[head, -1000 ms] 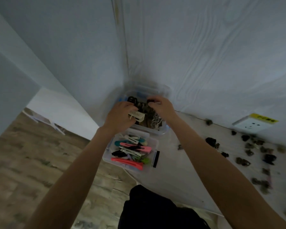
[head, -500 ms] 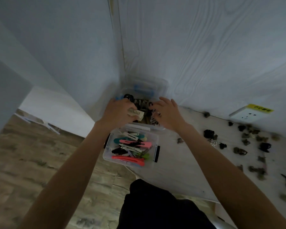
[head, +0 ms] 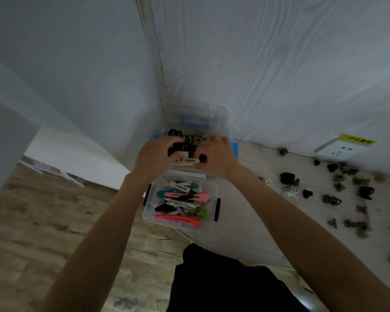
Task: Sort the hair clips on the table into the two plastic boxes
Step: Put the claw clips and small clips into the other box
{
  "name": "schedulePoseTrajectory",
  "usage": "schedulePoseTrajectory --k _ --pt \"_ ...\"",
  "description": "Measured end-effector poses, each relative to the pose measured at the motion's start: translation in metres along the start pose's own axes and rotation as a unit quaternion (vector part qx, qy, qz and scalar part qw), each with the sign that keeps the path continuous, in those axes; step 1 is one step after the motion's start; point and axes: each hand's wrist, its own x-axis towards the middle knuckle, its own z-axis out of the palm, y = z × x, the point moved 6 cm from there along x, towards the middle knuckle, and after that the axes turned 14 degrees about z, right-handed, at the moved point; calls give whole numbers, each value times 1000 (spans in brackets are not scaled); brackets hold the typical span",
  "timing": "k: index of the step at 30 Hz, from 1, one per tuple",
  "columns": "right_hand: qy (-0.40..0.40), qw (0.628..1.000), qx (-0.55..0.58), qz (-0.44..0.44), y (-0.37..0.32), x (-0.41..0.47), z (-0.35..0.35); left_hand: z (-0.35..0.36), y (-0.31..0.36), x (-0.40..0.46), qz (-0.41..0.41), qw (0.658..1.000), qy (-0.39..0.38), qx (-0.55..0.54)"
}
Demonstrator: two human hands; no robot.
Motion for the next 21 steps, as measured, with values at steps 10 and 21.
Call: schedulePoseTrajectory --k 10,21 --pt "-48 995 77 -32 -18 -16 8 3 -13 -18 22 996 42 80" --pt "125 954 255 90 76 -112 -22 39 91 -2 157 975 152 47"
